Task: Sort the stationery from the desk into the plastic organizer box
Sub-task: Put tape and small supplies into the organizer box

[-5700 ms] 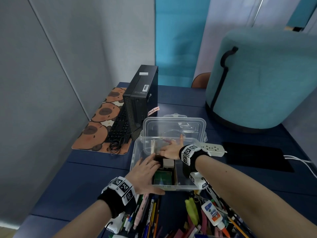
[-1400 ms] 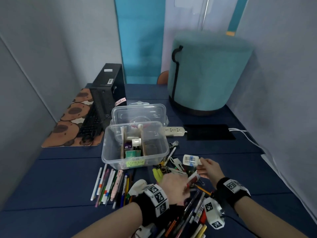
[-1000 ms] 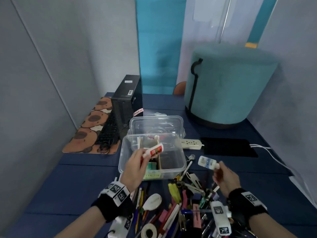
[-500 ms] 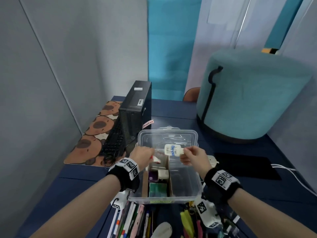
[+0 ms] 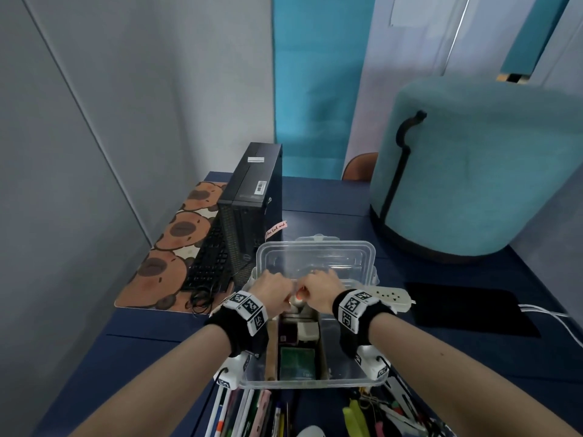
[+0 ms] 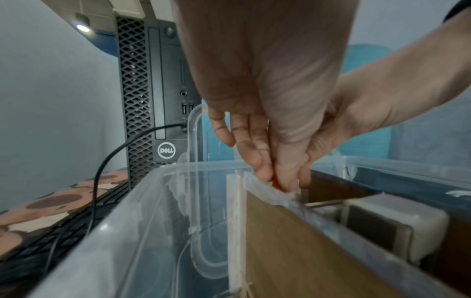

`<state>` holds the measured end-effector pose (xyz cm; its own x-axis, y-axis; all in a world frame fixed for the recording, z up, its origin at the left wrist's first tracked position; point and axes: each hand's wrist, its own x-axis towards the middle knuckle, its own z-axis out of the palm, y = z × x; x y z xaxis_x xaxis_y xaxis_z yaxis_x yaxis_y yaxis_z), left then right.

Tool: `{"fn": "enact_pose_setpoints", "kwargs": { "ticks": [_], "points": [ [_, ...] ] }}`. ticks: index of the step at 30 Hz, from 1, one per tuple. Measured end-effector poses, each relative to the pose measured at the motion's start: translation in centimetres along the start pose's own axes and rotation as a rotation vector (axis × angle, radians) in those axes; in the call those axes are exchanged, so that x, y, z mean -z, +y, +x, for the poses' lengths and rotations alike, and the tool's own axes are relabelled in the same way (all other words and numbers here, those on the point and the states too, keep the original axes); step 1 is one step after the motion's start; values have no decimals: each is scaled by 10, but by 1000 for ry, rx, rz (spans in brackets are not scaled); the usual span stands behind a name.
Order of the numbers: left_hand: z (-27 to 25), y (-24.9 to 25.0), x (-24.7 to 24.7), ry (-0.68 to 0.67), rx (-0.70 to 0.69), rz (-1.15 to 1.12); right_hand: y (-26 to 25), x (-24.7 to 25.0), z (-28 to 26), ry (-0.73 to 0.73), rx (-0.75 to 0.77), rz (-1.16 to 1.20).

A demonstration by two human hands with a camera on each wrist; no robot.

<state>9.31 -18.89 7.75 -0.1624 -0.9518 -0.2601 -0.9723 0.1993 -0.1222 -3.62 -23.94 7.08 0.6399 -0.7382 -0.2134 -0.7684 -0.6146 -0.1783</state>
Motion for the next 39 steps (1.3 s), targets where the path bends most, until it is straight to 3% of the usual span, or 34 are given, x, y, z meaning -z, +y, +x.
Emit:
{"fn": "enact_pose_setpoints", "kwargs": {
  "ticks": [13, 21, 35, 39],
  "points": [
    [14, -12, -27, 85, 47, -54, -20, 5, 15, -159, -3, -8],
    [16, -12, -29, 45, 99, -109, -18, -5, 12, -198, 29, 31],
    [19, -3, -20, 75, -23, 2, -1, 6, 13, -36, 130, -114],
    [27, 11, -22, 67, 16, -18, 7, 3, 6, -48, 122, -155]
  ]
}}
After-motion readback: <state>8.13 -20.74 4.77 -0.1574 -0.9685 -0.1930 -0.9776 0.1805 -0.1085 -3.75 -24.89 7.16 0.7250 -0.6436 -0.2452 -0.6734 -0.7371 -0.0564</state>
